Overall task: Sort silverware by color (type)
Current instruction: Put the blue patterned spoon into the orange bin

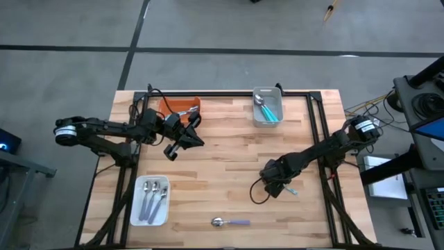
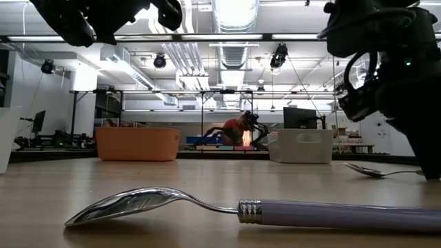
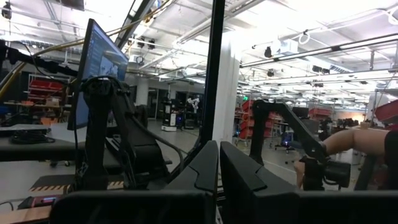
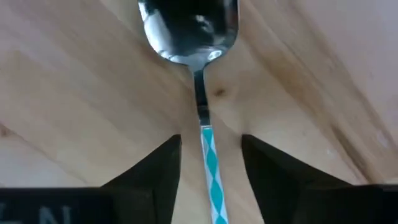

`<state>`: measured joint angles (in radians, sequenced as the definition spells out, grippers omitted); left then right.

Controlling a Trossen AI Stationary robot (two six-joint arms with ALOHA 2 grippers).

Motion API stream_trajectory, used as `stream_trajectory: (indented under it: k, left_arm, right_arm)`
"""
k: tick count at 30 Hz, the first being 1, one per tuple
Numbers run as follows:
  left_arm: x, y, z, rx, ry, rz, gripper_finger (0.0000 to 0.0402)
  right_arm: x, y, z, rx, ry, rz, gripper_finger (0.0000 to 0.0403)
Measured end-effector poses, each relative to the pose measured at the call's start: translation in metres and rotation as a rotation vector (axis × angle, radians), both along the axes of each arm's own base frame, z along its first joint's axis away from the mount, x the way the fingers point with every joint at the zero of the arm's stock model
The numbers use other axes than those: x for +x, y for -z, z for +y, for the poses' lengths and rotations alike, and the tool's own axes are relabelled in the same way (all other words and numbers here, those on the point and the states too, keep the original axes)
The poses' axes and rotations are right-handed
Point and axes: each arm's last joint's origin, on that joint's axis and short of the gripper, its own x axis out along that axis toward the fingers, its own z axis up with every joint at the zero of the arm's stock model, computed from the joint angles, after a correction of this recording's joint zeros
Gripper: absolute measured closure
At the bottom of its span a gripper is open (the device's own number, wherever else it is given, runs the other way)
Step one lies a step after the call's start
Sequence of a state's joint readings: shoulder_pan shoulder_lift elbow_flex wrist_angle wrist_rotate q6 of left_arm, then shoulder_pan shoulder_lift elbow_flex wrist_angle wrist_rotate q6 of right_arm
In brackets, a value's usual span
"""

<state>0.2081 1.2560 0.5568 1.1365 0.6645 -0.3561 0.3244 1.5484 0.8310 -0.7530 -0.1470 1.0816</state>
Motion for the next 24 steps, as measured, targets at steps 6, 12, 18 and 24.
stream_trajectory:
  k: [6,12,18,24]
  left_arm:
    - [0.000,0.000,0.000,0.000,0.001,0.001,0.0402]
    - [0.000,0.000,0.000,0.004,0.000,-0.002,0.0402]
    - [0.000,0.000,0.000,0.004,-0.001,-0.001,0.0402]
    - [0.000,0.000,0.000,0.007,-0.002,-0.003,0.0402]
  right_arm:
    - [-0.001,0.010,0.000,-0.023,0.007,0.041,0.0319]
    - [0.000,0.011,-0.001,-0.033,0.035,0.041,0.0386]
    - [0.006,-0.006,-0.001,-0.036,0.093,0.033,0.0389]
    - [0.033,-0.045,-0.001,-0.048,0.128,-0.087,0.0389]
